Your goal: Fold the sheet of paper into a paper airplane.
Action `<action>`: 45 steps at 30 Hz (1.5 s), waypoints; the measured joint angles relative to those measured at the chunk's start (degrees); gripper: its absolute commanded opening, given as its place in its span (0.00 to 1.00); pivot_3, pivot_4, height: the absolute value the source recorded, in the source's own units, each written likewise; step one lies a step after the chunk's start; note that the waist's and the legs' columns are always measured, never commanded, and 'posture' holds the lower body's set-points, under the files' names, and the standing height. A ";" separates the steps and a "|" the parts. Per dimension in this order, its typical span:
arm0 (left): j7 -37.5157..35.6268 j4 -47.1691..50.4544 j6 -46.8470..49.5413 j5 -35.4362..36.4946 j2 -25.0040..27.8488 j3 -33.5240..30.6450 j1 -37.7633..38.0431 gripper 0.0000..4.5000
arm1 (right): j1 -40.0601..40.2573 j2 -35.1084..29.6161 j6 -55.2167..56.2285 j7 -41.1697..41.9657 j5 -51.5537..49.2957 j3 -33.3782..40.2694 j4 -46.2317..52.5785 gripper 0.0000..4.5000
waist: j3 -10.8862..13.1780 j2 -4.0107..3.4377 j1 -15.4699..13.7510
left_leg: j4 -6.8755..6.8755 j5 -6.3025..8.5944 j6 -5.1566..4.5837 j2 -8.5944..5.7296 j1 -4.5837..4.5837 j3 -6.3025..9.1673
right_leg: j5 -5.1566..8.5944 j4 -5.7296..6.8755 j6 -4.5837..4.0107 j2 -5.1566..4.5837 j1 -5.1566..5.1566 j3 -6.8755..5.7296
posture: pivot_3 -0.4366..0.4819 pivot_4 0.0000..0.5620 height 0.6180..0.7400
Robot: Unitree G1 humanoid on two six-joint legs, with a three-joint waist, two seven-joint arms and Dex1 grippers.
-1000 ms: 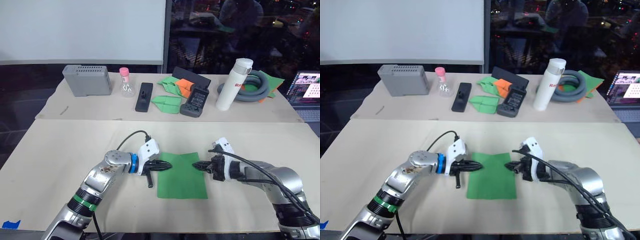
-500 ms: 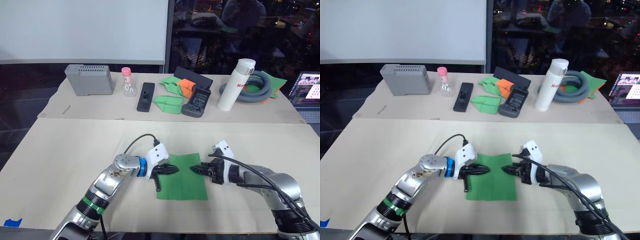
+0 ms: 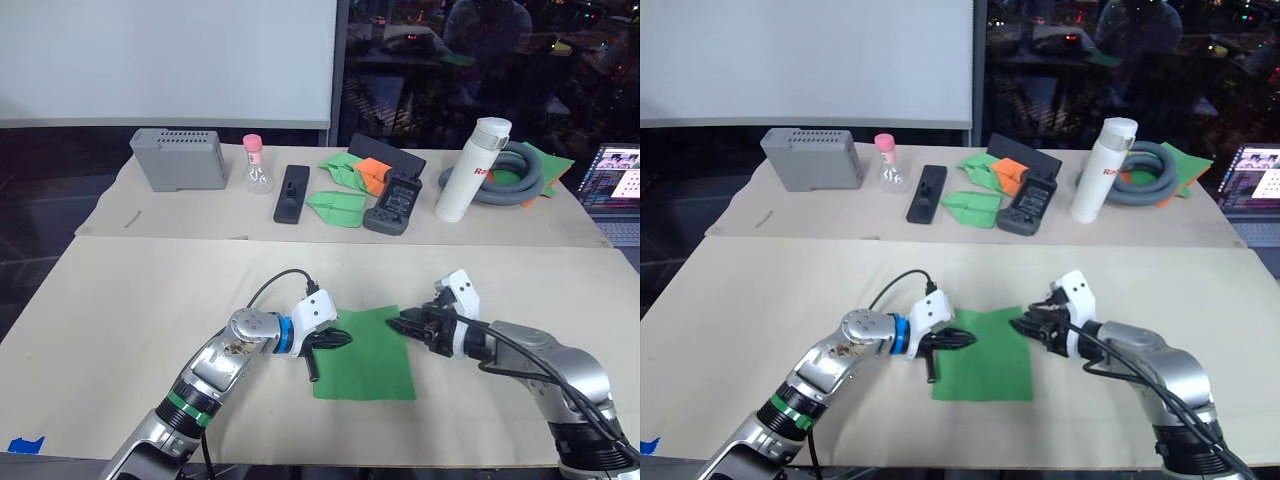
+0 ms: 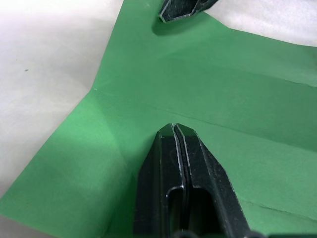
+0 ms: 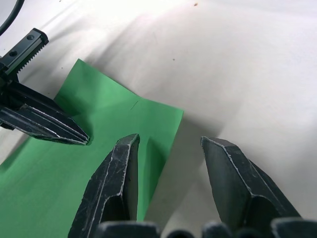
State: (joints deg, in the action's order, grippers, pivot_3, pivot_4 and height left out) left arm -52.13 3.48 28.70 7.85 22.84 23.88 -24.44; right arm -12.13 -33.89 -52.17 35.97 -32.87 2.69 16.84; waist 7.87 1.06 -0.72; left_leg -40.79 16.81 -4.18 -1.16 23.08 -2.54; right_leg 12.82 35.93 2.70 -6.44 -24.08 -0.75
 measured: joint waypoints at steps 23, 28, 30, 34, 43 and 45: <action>-1.40 -4.65 -3.34 -0.92 -0.14 -0.03 -2.65 0.00 | 1.78 -4.91 18.52 2.25 17.34 -13.10 6.63 0.01 | -0.01 0.01 0.04 | -0.01 -0.01 0.01 -0.03 -0.08 -0.03 | 0.00 0.02 0.01 0.01 0.04 -0.01 | 0.48 0.27 1.00; -2.24 -7.07 -4.81 -1.22 -0.83 0.02 -3.94 0.00 | 4.56 -5.96 25.11 1.48 26.27 -19.15 8.88 0.01 | -0.01 0.01 -0.03 | -0.04 -0.03 0.04 -0.04 -0.06 -0.04 | 0.01 0.02 0.01 0.01 0.05 -0.02 | 0.48 0.27 1.00; -2.46 -7.59 -4.94 -1.23 -0.96 0.02 -4.28 0.00 | 5.85 -5.87 27.00 0.42 29.44 -20.37 9.77 0.01 | 0.00 0.01 -0.01 | -0.05 -0.03 0.04 -0.04 -0.06 -0.04 | 0.01 0.03 0.01 0.02 0.04 -0.02 | 0.48 0.27 1.00; -2.62 -7.95 -5.02 -1.22 -1.04 -0.03 -4.40 0.00 | 7.63 -5.35 30.30 -1.78 34.70 -21.90 9.98 0.01 | -0.01 0.01 -0.01 | -0.04 -0.04 0.06 -0.03 -0.08 -0.04 | 0.01 0.03 0.02 0.02 0.05 -0.02 | 0.48 0.27 1.00; -2.55 -8.23 -5.00 -1.21 -1.05 -0.18 -4.44 0.00 | 8.67 -5.59 40.38 -2.28 43.53 -24.12 6.24 0.01 | -0.01 0.02 0.03 | -0.04 -0.10 0.17 -0.01 -0.19 -0.06 | 0.02 0.03 0.02 0.05 0.15 -0.01 | 0.48 0.27 1.00; -2.25 -8.21 -4.48 -0.93 -1.37 -0.65 -4.35 0.00 | 8.75 -5.59 40.86 -2.17 44.03 -24.10 6.17 0.01 | -0.01 0.02 0.02 | -0.04 -0.09 0.15 -0.01 -0.20 -0.06 | 0.02 0.03 0.02 0.05 0.16 -0.01 | 0.48 0.27 1.00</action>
State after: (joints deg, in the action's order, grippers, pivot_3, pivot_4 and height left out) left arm -54.38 -4.73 24.23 6.92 21.47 23.24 -28.80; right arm -3.38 -39.47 -11.32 33.80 11.16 -21.41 23.01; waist 7.86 1.08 -0.69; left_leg -40.83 16.72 -4.03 -1.17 22.88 -2.60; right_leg 12.83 35.96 2.72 -6.38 -23.93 -0.77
